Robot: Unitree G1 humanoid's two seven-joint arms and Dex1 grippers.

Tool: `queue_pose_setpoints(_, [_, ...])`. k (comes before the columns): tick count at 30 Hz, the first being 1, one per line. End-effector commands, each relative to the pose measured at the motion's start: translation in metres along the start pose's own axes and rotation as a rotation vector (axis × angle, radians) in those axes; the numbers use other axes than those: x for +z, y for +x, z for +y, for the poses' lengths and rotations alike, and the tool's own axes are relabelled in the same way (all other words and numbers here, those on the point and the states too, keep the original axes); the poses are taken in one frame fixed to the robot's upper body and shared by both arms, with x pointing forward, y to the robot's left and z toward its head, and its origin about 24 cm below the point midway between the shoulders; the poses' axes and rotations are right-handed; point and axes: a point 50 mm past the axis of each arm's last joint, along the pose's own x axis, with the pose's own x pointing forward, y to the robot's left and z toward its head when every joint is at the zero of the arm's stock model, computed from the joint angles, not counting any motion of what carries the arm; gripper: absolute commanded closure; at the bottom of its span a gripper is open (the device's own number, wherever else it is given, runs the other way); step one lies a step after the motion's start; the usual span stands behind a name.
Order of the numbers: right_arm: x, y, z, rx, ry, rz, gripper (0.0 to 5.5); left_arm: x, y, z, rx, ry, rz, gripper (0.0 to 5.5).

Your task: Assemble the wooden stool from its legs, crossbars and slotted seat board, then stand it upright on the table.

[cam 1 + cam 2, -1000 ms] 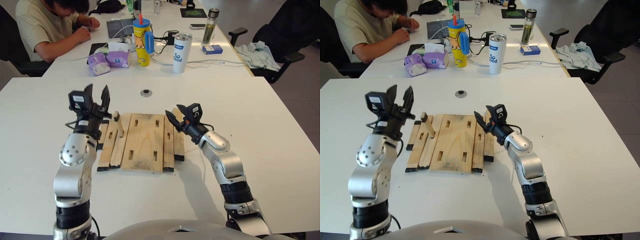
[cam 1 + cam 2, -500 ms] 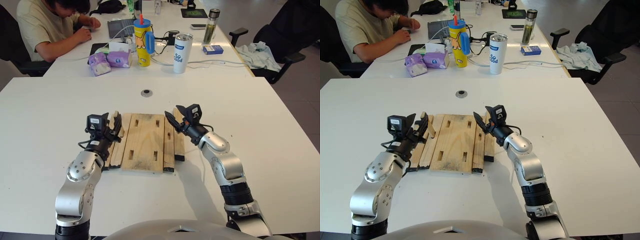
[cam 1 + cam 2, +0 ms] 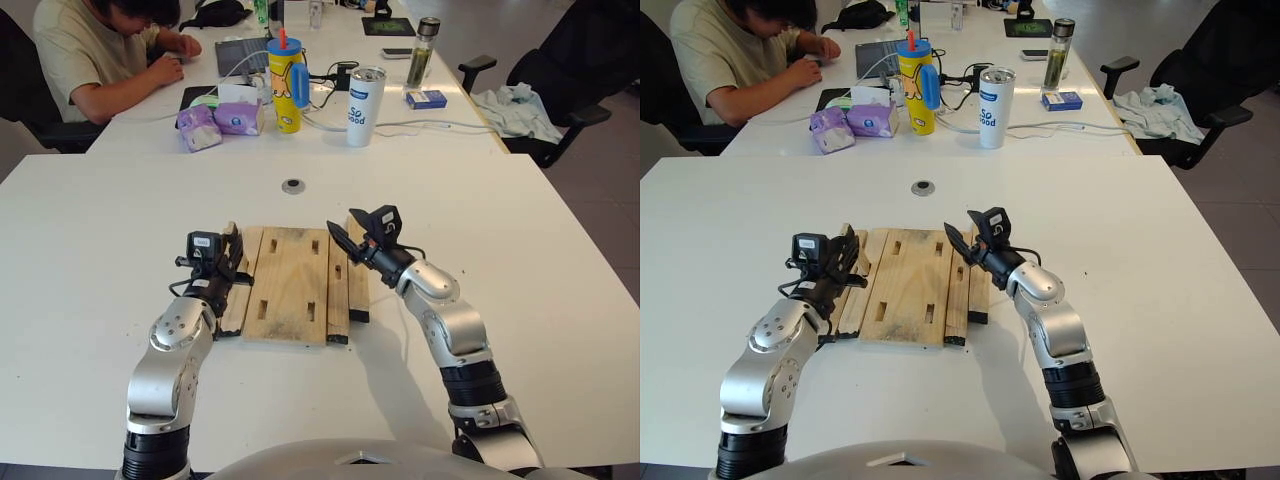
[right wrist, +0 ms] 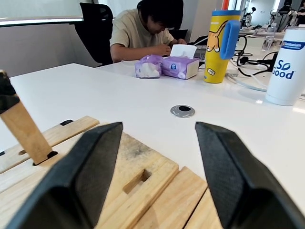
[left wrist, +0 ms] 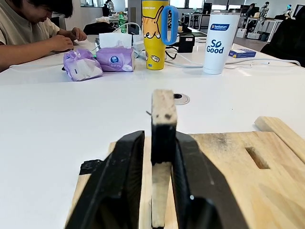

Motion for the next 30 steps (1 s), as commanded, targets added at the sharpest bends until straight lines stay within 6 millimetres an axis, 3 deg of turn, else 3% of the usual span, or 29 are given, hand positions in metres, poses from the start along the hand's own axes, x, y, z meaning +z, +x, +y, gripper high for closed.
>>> queue_pose_setpoints(1, [0.009,0.003,-0.014,-0.094,0.007,-0.046,2.67,0.024,0.012,0.008,0.001,0.001,-0.088,5.07])
queue_pose_setpoints(7, [0.018,-0.001,-0.025,-0.027,0.153,-0.126,1.91,0.081,0.028,0.021,-0.060,-0.040,-0.265,5.07])
queue_pose_setpoints(10, [0.025,-0.002,-0.025,0.083,0.315,-0.174,1.41,0.104,0.034,0.021,-0.239,-0.173,-0.312,5.07])
queue_pose_setpoints(13, [0.045,-0.007,-0.030,0.238,0.504,-0.249,0.88,0.119,0.036,0.022,-0.479,-0.209,-0.300,5.07])
queue_pose_setpoints(17, [0.059,-0.013,-0.036,0.399,0.667,-0.236,0.21,0.141,0.033,0.024,-0.760,-0.382,-0.299,5.07])
queue_pose_setpoints(19, [0.067,-0.019,-0.036,0.496,0.761,-0.253,0.10,0.151,0.032,0.023,-0.885,-0.448,-0.290,5.07])
queue_pose_setpoints(23, [0.082,-0.024,-0.037,0.614,0.858,-0.266,0.10,0.158,0.033,0.026,-0.986,-0.550,-0.271,5.07])
queue_pose_setpoints(30, [0.106,-0.036,-0.027,0.809,0.926,-0.300,0.10,0.148,0.034,0.021,-1.060,-0.649,-0.213,5.07])
